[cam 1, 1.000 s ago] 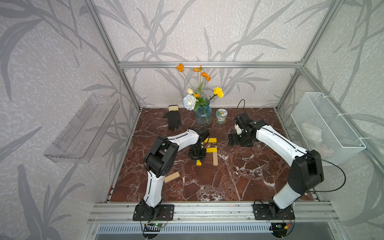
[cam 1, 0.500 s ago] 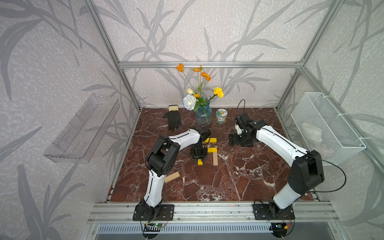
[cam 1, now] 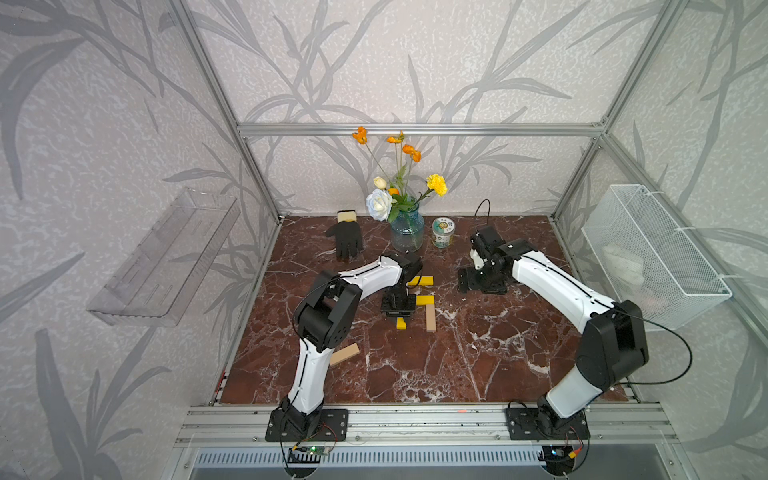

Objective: Assemble the number 6 with building blocks
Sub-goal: Assemble the building block at the center of the board.

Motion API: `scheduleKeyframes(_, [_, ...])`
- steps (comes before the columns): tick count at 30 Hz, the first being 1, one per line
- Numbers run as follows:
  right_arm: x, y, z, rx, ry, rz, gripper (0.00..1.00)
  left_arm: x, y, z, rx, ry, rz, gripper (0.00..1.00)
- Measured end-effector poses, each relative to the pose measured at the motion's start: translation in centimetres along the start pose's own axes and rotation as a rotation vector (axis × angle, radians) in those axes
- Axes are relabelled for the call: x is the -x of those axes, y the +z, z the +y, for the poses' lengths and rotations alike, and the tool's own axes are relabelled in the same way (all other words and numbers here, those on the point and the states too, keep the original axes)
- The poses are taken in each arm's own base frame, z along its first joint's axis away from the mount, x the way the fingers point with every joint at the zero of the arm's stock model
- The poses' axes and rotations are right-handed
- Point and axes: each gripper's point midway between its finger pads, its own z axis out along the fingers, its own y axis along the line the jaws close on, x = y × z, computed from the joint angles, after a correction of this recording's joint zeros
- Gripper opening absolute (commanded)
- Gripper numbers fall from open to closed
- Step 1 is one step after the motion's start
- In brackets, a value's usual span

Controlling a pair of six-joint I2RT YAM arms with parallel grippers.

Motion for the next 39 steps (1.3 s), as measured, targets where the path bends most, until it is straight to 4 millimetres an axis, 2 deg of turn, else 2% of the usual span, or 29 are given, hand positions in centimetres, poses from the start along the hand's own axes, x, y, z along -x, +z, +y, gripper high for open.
scheduleKeyframes(8, [0.0, 0.0, 0.0, 0.000, 0.001, 0.000, 0.90, 0.1, 0.0, -0.1, 0.002, -0.001, 0.001, 0.25])
scheduleKeyframes(13, [0.0, 0.0, 0.0, 0.000, 0.001, 0.000, 0.90, 0.2, 0.1, -0.3, -0.006, -0.008, -0.004, 0.56])
scheduleKeyframes(17, [-0.2, 0.3, -0.1, 0.001, 0.002, 0.005, 0.90, 0.4, -0.1, -0.5, -0.016, -0.012, -0.027, 0.62])
scheduleKeyframes(23, [-1.0, 1.0, -0.5, -0.007, 0.004, 0.026, 0.90, 0.4, -0.2, -0.5, -0.026, -0.004, -0.054, 0.64])
scheduleKeyframes(31, [-0.9, 0.5, -0.4, 0.001, 0.010, 0.008, 0.89, 0.3, -0.2, 0.2, -0.002, -0.003, -0.075, 0.64])
scheduleKeyframes(36, [-1.1, 0.7, -0.5, -0.001, 0.015, 0.011, 0.90, 0.3, -0.2, 0.4, 0.007, 0.001, -0.077, 0.61])
scheduleKeyframes(39, [-1.4, 0.7, -0.7, -0.003, 0.018, 0.014, 0.89, 0.3, -0.2, 0.4, 0.012, 0.008, -0.076, 0.56])
